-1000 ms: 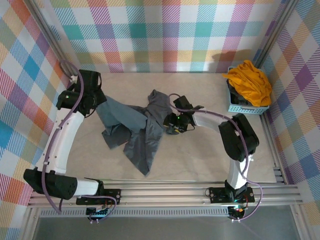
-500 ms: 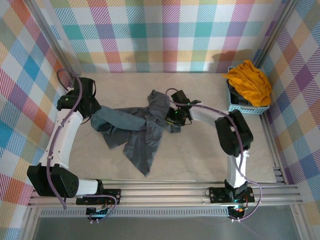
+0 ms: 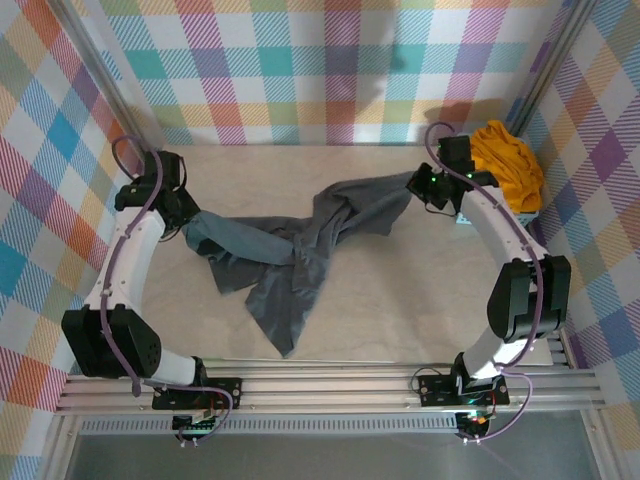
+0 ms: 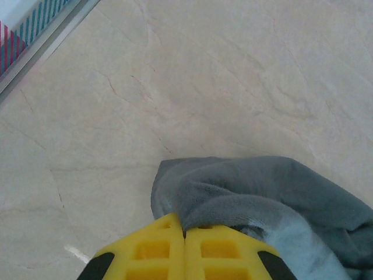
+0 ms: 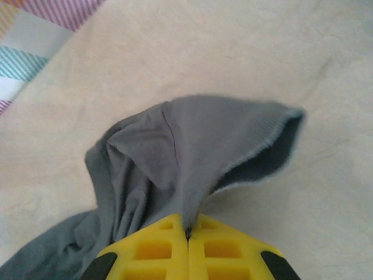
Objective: Fold and stack the t-shirts
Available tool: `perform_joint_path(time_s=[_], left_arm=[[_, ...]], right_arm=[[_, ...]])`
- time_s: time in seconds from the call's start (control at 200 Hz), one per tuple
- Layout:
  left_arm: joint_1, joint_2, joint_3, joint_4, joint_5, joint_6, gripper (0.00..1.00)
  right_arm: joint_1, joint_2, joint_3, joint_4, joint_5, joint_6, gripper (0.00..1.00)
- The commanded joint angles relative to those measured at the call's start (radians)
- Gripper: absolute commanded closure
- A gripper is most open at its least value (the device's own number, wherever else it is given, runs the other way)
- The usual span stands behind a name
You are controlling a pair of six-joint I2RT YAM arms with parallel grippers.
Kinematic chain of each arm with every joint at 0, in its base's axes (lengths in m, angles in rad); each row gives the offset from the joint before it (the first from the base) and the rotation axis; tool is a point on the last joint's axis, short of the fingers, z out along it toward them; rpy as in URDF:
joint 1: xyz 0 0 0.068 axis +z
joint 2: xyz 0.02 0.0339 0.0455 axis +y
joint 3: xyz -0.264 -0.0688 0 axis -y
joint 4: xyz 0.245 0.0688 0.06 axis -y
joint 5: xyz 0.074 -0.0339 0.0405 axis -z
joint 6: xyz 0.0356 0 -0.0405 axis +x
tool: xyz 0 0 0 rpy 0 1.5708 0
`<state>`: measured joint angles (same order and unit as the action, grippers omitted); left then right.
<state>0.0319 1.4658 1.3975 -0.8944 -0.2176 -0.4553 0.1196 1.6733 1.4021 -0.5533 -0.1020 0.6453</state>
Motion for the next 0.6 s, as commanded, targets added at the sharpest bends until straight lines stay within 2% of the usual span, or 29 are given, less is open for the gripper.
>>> perform_joint_path(time_s=[0.0, 0.04, 0.06, 0.08, 0.12, 0.145, 0.195, 0.275, 0.37, 0.475, 0.595], left_arm=[[0.017, 0.035, 0.004, 0.003, 0.009, -0.001, 1.00], [0.017, 0.048, 0.008, -0.023, -0.019, -0.012, 1.00], [0.016, 0.050, 0.005, -0.030, -0.027, -0.014, 0.95], [0.017, 0.049, 0.002, -0.031, -0.027, -0.014, 0.83], [0.015, 0.035, -0.015, -0.027, -0.017, -0.016, 0.49], [0.009, 0.016, -0.034, -0.015, -0.003, -0.014, 0.40], [-0.026, -0.034, -0.064, 0.001, 0.002, -0.008, 0.32], [-0.114, -0.106, -0.104, 0.006, 0.035, 0.007, 0.28], [-0.257, -0.164, -0.170, 0.011, 0.149, 0.021, 0.30], [-0.473, -0.160, -0.265, 0.036, 0.194, 0.019, 0.30], [-0.653, -0.077, -0.325, 0.076, 0.152, -0.029, 0.31]], right_arm=[[-0.027, 0.034, -0.020, -0.076, 0.001, -0.053, 1.00], [-0.035, 0.042, -0.026, -0.092, 0.017, -0.056, 1.00], [-0.041, 0.045, -0.031, -0.096, 0.028, -0.058, 1.00], [-0.045, 0.045, -0.038, -0.094, 0.033, -0.059, 1.00], [-0.060, 0.044, -0.062, -0.079, 0.028, -0.068, 1.00], [-0.067, 0.044, -0.069, -0.075, 0.024, -0.073, 1.00], [-0.076, 0.050, -0.070, -0.083, 0.022, -0.096, 0.97], [-0.077, 0.051, -0.046, -0.125, 0.038, -0.131, 0.78], [-0.077, 0.016, -0.048, -0.146, 0.037, -0.147, 0.55], [-0.077, -0.039, -0.061, -0.185, 0.055, -0.146, 0.49], [-0.075, -0.122, -0.114, -0.180, 0.023, -0.126, 0.48]])
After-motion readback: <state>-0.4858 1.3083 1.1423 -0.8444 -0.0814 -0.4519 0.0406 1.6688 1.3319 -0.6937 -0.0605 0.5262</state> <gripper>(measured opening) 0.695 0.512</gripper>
